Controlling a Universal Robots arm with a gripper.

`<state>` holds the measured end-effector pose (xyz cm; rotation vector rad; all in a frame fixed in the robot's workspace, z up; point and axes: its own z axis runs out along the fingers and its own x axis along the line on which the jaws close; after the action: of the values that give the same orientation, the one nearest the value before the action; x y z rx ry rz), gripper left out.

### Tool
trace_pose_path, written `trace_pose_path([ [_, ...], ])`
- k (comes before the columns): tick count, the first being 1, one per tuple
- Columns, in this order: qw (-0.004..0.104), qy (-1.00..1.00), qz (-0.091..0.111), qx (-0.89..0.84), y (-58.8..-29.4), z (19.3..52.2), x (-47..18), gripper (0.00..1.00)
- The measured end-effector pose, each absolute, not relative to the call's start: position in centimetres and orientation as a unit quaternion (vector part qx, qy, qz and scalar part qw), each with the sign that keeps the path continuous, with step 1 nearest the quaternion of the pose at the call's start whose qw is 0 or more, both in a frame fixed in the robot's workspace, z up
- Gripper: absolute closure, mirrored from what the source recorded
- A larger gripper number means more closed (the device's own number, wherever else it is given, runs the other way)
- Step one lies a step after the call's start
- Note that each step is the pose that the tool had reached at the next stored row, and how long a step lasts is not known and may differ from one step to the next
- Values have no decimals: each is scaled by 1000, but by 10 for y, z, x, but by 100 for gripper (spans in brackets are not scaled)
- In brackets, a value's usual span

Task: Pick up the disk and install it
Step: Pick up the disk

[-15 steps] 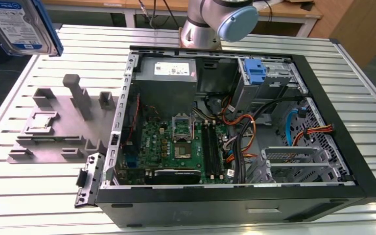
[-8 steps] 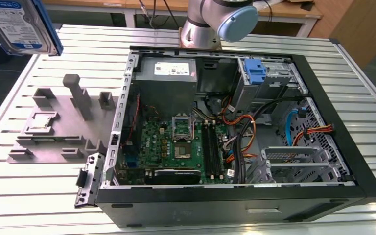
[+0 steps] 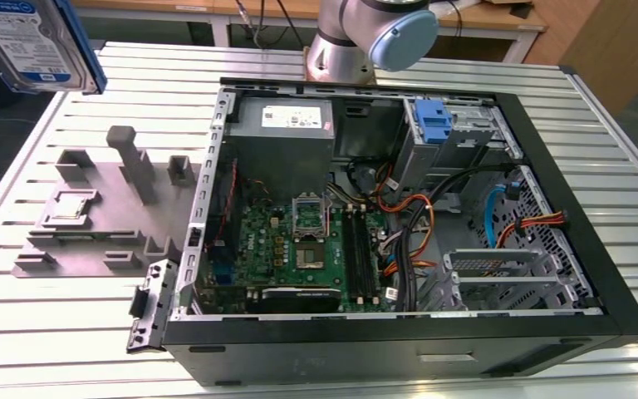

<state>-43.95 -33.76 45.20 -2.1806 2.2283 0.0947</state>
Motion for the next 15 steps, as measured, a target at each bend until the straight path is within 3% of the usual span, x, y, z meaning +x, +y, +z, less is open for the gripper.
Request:
trace_pose_path([
  [15,12,714,31,-699,-338,456,-440,63],
])
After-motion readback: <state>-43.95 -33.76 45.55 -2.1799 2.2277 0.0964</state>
